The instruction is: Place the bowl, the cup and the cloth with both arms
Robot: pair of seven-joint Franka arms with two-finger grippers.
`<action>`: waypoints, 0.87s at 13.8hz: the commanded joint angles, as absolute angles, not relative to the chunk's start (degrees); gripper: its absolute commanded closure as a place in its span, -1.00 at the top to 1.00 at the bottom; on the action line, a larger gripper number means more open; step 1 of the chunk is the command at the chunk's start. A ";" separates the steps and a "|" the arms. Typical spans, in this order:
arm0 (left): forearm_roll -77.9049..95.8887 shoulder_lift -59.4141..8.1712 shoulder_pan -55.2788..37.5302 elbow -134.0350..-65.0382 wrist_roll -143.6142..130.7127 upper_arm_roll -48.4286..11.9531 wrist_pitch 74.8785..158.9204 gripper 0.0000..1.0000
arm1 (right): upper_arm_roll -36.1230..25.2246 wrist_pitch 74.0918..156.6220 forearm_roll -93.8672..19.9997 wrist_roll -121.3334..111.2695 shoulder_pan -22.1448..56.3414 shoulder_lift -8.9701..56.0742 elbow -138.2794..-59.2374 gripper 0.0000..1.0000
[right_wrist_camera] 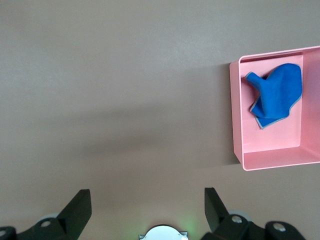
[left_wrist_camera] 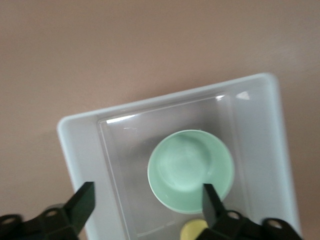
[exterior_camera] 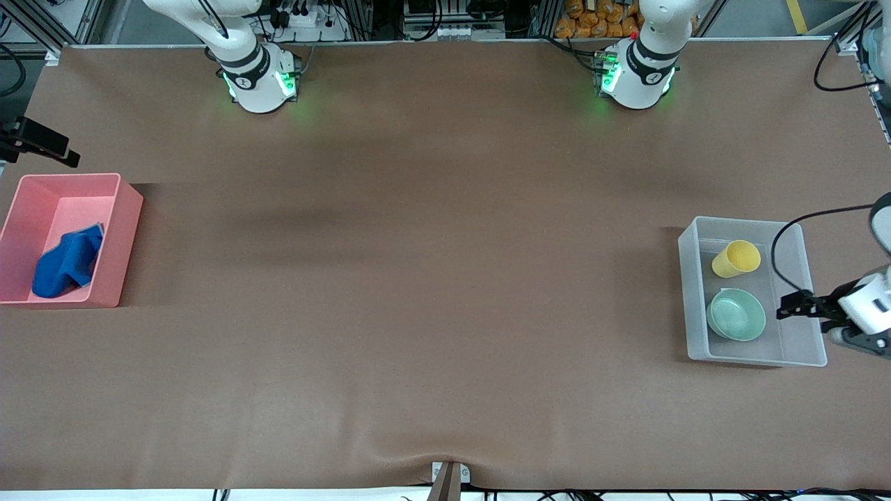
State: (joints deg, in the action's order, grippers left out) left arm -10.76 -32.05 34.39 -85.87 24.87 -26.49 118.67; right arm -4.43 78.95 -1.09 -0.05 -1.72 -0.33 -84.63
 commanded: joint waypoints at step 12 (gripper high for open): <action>-3.08 -5.89 27.90 -88.15 -2.72 -32.46 94.32 1.00 | -3.78 80.32 -1.76 -0.53 -2.64 -0.09 -83.23 1.00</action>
State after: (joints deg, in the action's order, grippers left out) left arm -3.73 -8.55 32.15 -86.27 0.15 -35.09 95.46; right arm -4.40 79.35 -1.08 -0.12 -2.25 -0.29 -83.82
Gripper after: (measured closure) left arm 0.000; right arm 0.000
